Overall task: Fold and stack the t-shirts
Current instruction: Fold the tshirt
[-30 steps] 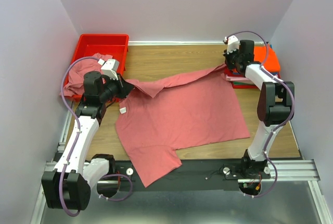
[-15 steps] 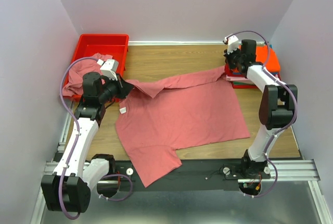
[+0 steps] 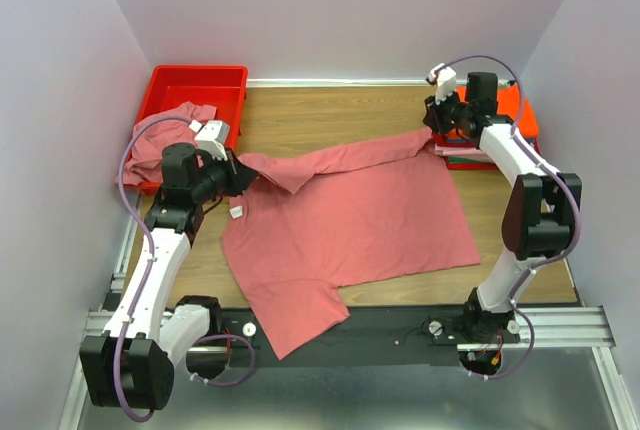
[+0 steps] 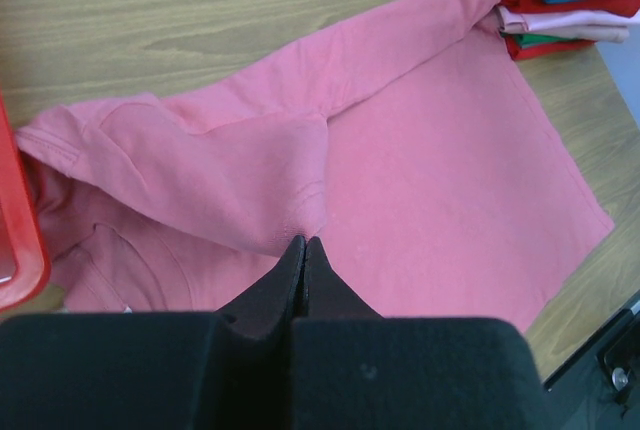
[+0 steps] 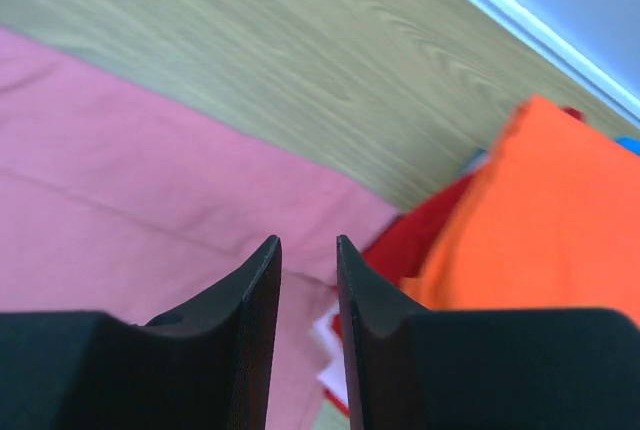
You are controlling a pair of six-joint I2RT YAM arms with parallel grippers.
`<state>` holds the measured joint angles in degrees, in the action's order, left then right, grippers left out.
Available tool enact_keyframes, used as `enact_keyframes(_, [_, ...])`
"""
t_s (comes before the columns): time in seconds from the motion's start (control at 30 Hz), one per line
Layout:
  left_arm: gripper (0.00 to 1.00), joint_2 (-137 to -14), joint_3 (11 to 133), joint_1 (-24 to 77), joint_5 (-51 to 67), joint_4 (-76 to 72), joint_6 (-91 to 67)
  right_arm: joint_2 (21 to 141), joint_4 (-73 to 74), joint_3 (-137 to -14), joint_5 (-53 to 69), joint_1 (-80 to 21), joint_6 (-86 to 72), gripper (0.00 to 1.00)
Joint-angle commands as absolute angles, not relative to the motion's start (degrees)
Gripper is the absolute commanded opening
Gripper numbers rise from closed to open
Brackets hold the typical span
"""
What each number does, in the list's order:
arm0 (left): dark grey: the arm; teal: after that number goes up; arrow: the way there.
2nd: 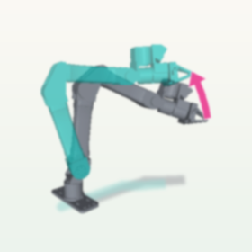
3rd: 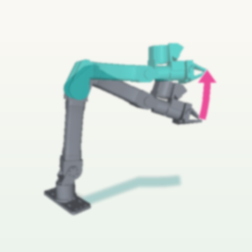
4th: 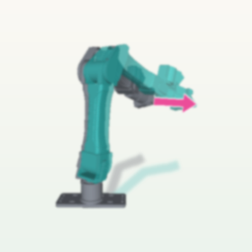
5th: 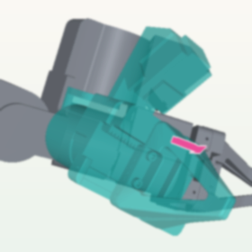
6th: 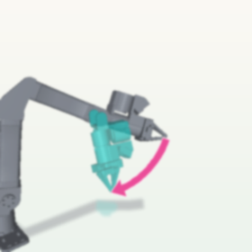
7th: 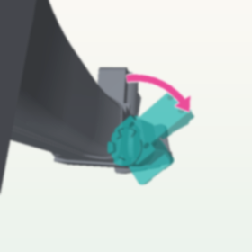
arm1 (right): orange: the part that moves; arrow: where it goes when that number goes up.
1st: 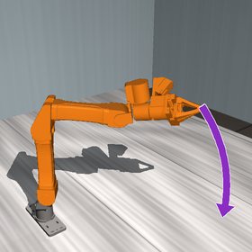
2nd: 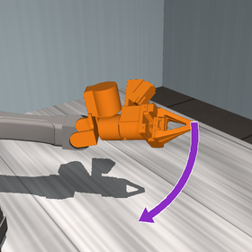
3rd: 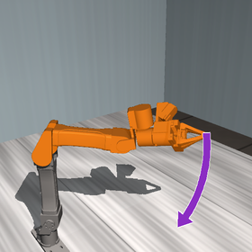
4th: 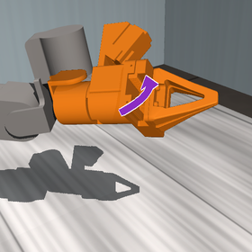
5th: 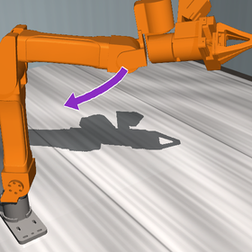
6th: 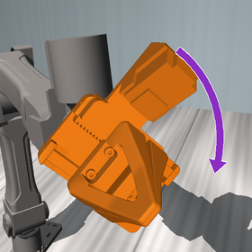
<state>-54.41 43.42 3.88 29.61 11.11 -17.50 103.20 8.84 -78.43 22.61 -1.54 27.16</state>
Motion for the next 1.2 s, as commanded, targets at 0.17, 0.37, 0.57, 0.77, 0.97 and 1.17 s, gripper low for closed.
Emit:
enact_keyframes(0.17, [0.00, -53.61, 41.84, 4.22, 28.92, 13.45, -18.11, 98.62, 20.56, -77.08, 32.70, -10.36, 27.42, 0.39])
enact_keyframes(0.37, [0.00, -54.40, 41.22, 4.48, 27.60, 15.29, -18.54, 98.61, 21.79, -76.64, 32.78, -15.82, 26.28, 0.41])
enact_keyframes(0.57, [0.00, -56.69, 41.13, 5.01, 23.30, 23.72, -19.60, 99.58, 22.59, -77.96, 33.13, -17.75, 25.31, 0.41])
enact_keyframes(0.77, [0.67, -51.08, 42.80, 5.80, 13.72, 29.97, -23.89, 99.32, 23.03, -78.14, 30.60, -17.93, 23.82, 0.43])
enact_keyframes(0.97, [0.76, -43.95, 45.00, 5.80, 11.17, 27.08, -24.96, 93.96, 24.60, -73.13, 21.90, -17.40, 21.19, 0.47])
enact_keyframes(1.17, [0.80, -38.94, 43.59, 5.71, 7.74, 16.80, -23.38, 86.84, 33.28, -63.73, 14.76, -6.88, 21.88, 0.53])
